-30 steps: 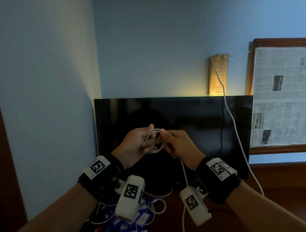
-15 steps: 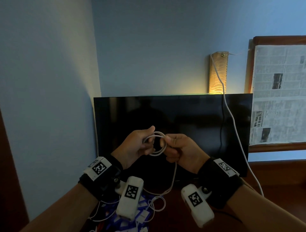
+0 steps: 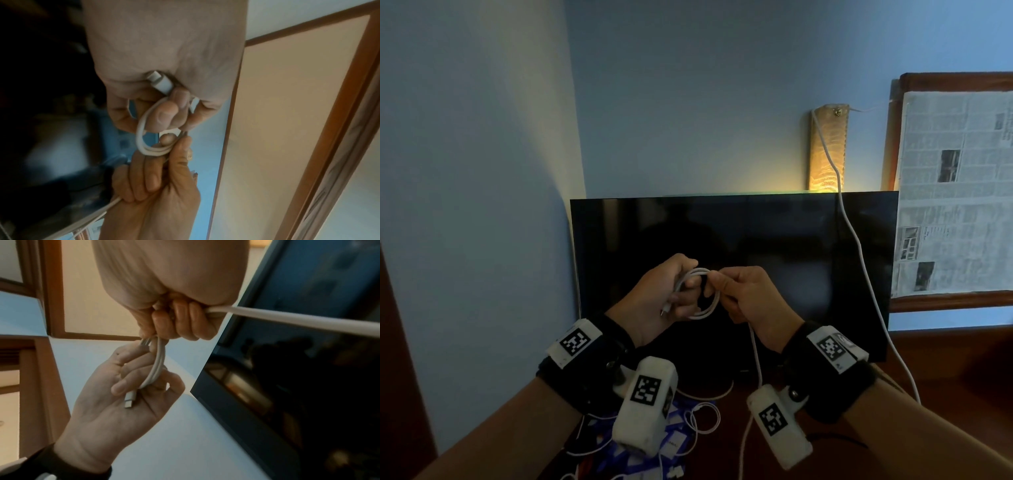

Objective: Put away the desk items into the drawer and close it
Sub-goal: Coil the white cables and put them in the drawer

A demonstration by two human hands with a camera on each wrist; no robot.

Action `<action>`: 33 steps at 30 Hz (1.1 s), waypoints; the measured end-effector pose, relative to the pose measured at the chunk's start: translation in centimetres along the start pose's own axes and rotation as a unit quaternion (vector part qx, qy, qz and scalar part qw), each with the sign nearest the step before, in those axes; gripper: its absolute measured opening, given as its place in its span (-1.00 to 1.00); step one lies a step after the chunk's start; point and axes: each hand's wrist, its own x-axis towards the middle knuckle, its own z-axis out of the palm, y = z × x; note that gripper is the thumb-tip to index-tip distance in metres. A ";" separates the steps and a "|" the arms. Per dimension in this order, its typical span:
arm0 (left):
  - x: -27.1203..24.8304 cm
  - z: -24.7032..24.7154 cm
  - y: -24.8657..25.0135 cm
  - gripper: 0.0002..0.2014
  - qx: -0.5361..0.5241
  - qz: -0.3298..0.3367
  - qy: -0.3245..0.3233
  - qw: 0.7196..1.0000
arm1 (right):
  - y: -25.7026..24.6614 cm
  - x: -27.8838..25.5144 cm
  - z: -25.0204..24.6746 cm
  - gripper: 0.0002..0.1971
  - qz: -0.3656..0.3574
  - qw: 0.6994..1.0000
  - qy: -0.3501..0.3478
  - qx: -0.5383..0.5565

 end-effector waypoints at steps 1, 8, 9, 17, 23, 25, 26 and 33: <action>0.0 -0.2 0.0 -0.54 -0.012 -0.002 0.002 1.000 | 0.1 0.0 0.0 -0.68 0.004 1.000 0.005 -0.002; 0.0 -3.1 1.3 -0.60 -0.156 0.047 0.043 0.986 | 2.5 -0.7 -2.5 -0.75 0.056 0.994 0.049 0.082; -0.1 -3.4 1.4 -0.62 -0.154 0.054 0.051 0.985 | 2.8 -0.8 -3.0 -0.77 0.058 0.994 0.054 0.075; 0.1 -2.8 0.7 -0.67 -0.093 0.144 0.140 0.975 | 4.2 -0.3 -3.6 -0.78 0.046 0.989 0.121 -0.066; 0.5 -2.3 0.3 -0.59 0.053 0.160 0.176 0.970 | 2.6 -1.3 -2.0 -0.81 0.003 0.973 0.015 -0.229; 0.6 -2.3 0.0 -0.54 0.085 0.161 0.177 0.967 | 2.1 -1.5 -1.3 -0.87 -0.006 0.966 -0.033 -0.255; 0.6 -2.2 -0.2 -0.53 0.107 0.163 0.175 0.965 | 1.9 -1.6 -1.0 -0.90 -0.011 0.963 -0.051 -0.263; 0.8 -1.0 -1.6 -0.56 0.259 0.194 0.170 0.931 | 0.9 -1.6 0.5 -0.88 -0.038 0.961 -0.085 -0.260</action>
